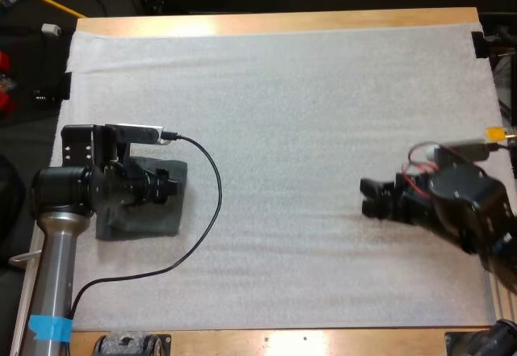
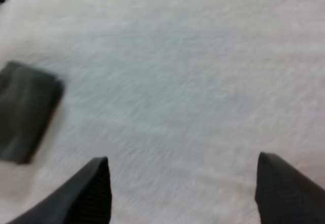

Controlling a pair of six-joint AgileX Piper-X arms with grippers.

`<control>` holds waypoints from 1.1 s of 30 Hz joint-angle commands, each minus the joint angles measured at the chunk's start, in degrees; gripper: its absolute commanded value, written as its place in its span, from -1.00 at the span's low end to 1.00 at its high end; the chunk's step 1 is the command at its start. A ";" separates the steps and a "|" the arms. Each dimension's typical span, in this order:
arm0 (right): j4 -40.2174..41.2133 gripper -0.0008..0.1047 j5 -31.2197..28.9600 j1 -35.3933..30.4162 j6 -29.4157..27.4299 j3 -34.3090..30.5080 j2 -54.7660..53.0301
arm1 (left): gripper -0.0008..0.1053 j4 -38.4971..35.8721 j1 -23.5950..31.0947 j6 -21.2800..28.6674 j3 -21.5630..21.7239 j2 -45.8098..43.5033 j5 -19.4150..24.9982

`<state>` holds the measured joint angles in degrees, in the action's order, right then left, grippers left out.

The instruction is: Pick towel from pile, fold and stack

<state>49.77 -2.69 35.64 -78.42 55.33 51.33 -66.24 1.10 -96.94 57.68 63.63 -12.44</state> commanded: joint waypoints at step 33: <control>12.61 0.14 10.20 -42.80 -24.40 0.15 -13.56 | 0.22 -2.66 -0.28 0.03 0.17 -20.37 0.13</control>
<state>61.94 7.12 -7.19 -101.55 55.33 38.17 -68.86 0.97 -96.94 57.68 43.59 -12.44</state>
